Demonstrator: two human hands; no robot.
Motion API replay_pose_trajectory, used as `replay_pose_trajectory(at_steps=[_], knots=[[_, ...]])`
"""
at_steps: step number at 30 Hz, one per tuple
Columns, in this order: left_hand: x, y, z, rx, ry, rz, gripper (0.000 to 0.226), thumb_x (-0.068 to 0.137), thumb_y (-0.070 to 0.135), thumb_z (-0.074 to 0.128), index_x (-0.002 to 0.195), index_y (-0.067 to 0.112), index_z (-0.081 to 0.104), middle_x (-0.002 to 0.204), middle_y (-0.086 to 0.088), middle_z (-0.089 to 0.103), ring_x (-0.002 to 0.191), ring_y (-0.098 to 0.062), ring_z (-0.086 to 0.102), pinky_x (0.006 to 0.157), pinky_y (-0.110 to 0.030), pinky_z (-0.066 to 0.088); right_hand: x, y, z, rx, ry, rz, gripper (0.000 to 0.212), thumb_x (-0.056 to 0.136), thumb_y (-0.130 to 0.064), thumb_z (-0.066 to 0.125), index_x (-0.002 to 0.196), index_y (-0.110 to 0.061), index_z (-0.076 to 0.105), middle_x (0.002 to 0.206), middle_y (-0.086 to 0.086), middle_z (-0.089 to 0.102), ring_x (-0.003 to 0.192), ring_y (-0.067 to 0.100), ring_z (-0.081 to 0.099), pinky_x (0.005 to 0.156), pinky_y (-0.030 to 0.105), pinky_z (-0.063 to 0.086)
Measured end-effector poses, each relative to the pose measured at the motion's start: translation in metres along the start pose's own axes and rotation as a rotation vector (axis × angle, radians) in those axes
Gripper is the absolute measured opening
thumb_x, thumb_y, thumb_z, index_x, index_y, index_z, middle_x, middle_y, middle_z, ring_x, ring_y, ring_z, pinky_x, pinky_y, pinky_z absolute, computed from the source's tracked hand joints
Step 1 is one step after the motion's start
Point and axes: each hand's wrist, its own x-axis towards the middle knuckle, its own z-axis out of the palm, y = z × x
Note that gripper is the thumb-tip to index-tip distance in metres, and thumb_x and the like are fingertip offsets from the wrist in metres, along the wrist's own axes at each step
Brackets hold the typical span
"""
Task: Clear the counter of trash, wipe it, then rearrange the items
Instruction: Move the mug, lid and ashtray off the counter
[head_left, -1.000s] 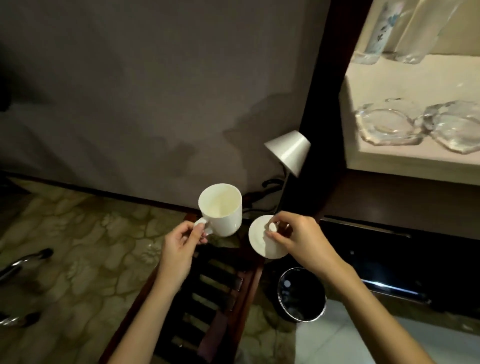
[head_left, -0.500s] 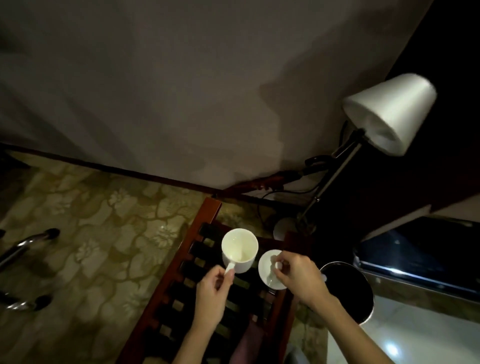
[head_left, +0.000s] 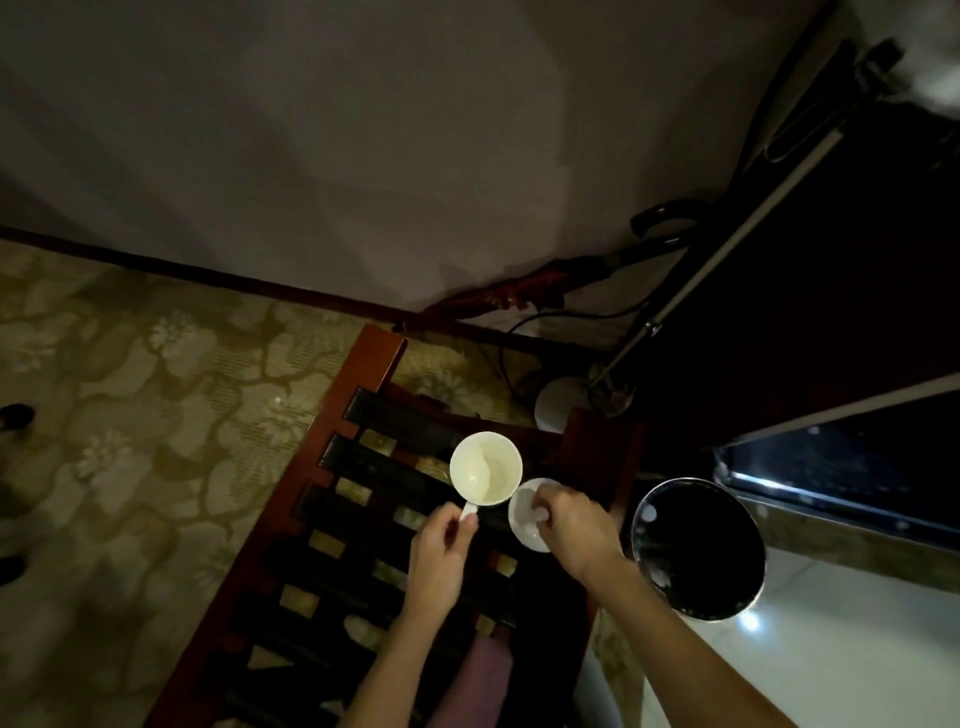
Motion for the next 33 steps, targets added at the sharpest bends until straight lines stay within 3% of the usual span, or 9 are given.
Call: replay_pose_trajectory(at_steps=[2, 5, 8, 12, 15, 21, 26, 33], knots=[[-0.003, -0.004, -0.003, 0.011, -0.021, -0.005, 0.021, 0.095, 0.026, 0.055, 0.080, 0.011, 0.059, 0.075, -0.004, 0.062, 0.072, -0.009, 0.057, 0.066, -0.025, 0.041, 0.000, -0.001, 0.001, -0.001, -0.006, 0.001, 0.031, 0.091, -0.016, 0.048, 0.122, -0.022, 0.052, 0.123, 0.005, 0.061, 0.107, 0.030, 0.061, 0.081, 0.034, 0.048], [-0.003, -0.001, -0.007, 0.041, -0.033, -0.029, 0.017, 0.094, 0.024, 0.058, 0.087, 0.009, 0.063, 0.081, -0.006, 0.063, 0.079, -0.018, 0.061, 0.070, -0.029, 0.045, -0.007, 0.001, 0.000, 0.023, -0.024, 0.016, 0.046, 0.090, -0.016, 0.053, 0.133, -0.021, 0.041, 0.131, 0.006, 0.055, 0.111, 0.032, 0.059, 0.085, 0.035, 0.048], [-0.001, 0.007, -0.010, 0.047, 0.006, -0.059, 0.012, 0.092, 0.024, 0.061, 0.095, 0.013, 0.064, 0.089, 0.004, 0.060, 0.089, -0.019, 0.062, 0.079, -0.031, 0.048, -0.017, 0.004, -0.004, 0.072, -0.007, 0.042, 0.054, 0.087, -0.013, 0.055, 0.136, -0.019, 0.033, 0.127, 0.009, 0.058, 0.110, 0.034, 0.060, 0.085, 0.037, 0.048], [-0.002, 0.007, -0.015, 0.059, 0.004, -0.163, 0.027, 0.088, 0.029, 0.067, 0.109, 0.014, 0.059, 0.104, 0.000, 0.062, 0.099, -0.021, 0.062, 0.090, -0.039, 0.051, -0.029, 0.006, -0.011, 0.090, 0.008, 0.052, 0.058, 0.086, -0.014, 0.058, 0.136, -0.018, 0.031, 0.121, 0.011, 0.062, 0.108, 0.033, 0.061, 0.100, 0.044, 0.043], [-0.006, 0.005, -0.020, 0.024, 0.004, -0.222, 0.029, 0.085, 0.028, 0.070, 0.109, 0.023, 0.054, 0.112, 0.001, 0.060, 0.104, -0.023, 0.063, 0.093, -0.048, 0.051, -0.040, 0.005, -0.015, 0.097, 0.013, 0.046, 0.061, 0.084, -0.018, 0.063, 0.136, -0.017, 0.031, 0.120, 0.011, 0.061, 0.111, 0.034, 0.059, 0.105, 0.047, 0.038], [-0.017, 0.007, -0.030, -0.040, -0.003, -0.316, 0.037, 0.086, 0.019, 0.068, 0.118, 0.023, 0.050, 0.123, -0.002, 0.058, 0.108, -0.025, 0.062, 0.097, -0.050, 0.049, -0.060, 0.004, -0.019, 0.177, 0.030, 0.031, 0.057, 0.085, -0.018, 0.063, 0.134, -0.018, 0.033, 0.123, 0.009, 0.059, 0.114, 0.033, 0.056, 0.088, 0.039, 0.047], [-0.040, 0.035, -0.044, 0.028, -0.019, -0.324, 0.046, 0.088, 0.009, 0.064, 0.131, 0.010, 0.047, 0.122, -0.005, 0.052, 0.113, -0.028, 0.057, 0.092, -0.040, 0.051, -0.083, 0.002, -0.034, 0.204, 0.006, 0.038, 0.057, 0.085, -0.022, 0.065, 0.134, -0.020, 0.036, 0.118, 0.008, 0.062, 0.105, 0.029, 0.062, 0.085, 0.038, 0.051], [-0.066, 0.128, -0.077, 0.179, -0.163, -0.119, 0.022, 0.087, 0.010, 0.065, 0.105, 0.019, 0.056, 0.109, -0.001, 0.060, 0.092, -0.016, 0.061, 0.071, -0.015, 0.043, -0.130, -0.016, -0.111, 0.217, 0.071, 0.001, 0.044, 0.085, -0.027, 0.065, 0.123, -0.018, 0.046, 0.106, 0.006, 0.067, 0.098, 0.025, 0.064, 0.080, 0.037, 0.052]])
